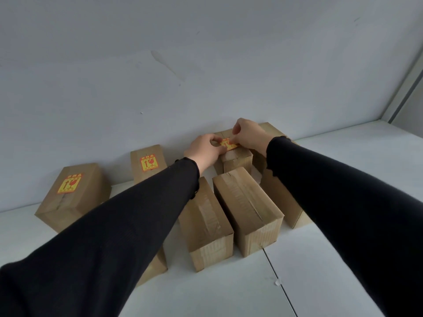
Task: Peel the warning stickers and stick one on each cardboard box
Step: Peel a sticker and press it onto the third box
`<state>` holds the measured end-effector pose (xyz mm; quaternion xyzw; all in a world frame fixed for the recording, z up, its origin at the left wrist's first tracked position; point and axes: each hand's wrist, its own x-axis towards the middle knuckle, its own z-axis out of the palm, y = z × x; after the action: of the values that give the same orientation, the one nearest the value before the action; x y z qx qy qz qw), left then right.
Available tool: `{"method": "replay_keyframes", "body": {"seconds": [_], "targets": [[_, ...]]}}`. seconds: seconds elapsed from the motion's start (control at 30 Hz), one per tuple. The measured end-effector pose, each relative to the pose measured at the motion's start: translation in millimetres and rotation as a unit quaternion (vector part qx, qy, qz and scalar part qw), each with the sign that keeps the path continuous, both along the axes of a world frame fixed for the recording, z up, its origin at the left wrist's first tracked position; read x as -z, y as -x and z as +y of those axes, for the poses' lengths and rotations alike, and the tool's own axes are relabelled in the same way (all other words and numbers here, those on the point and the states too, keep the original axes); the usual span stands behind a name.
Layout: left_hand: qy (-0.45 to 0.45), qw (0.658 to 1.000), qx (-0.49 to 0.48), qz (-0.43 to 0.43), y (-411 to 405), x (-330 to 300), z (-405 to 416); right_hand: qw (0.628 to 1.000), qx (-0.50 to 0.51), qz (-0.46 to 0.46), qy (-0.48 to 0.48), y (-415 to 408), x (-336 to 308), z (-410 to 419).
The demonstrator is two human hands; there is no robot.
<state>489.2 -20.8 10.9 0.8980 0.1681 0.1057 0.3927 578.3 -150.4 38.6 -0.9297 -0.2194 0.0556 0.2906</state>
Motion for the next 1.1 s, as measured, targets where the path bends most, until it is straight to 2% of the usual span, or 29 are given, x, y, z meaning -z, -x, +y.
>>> {"method": "replay_keyframes", "body": {"seconds": [0.17,0.3,0.43,0.67,0.8,0.97,1.1], "targets": [[0.023,1.000,-0.001,0.003,-0.3,-1.4,0.5,0.997,-0.061,0.027,0.040,5.4,-7.0,-14.7],[-0.013,1.000,-0.008,0.010,-0.3,-0.3,-2.1,0.998,-0.051,0.025,0.010,10.5,-2.1,-16.4],[-0.046,0.999,-0.014,0.021,-1.2,-4.0,-5.6,0.999,-0.034,-0.019,-0.001,18.4,2.2,-16.4],[-0.084,0.992,0.059,0.075,18.1,-29.1,3.2,0.998,-0.049,-0.044,0.011,48.3,-11.0,-32.6],[-0.136,0.989,0.049,0.039,73.2,-52.1,12.2,0.994,-0.047,-0.095,-0.008,90.1,-26.3,-51.4],[-0.292,0.954,0.053,-0.031,175.3,-65.9,18.5,0.981,-0.077,-0.180,-0.011,175.0,-39.4,-62.3],[-0.295,0.952,0.061,-0.060,270.1,-68.0,25.8,0.964,-0.131,-0.229,-0.001,252.2,-40.1,-58.7]]}}
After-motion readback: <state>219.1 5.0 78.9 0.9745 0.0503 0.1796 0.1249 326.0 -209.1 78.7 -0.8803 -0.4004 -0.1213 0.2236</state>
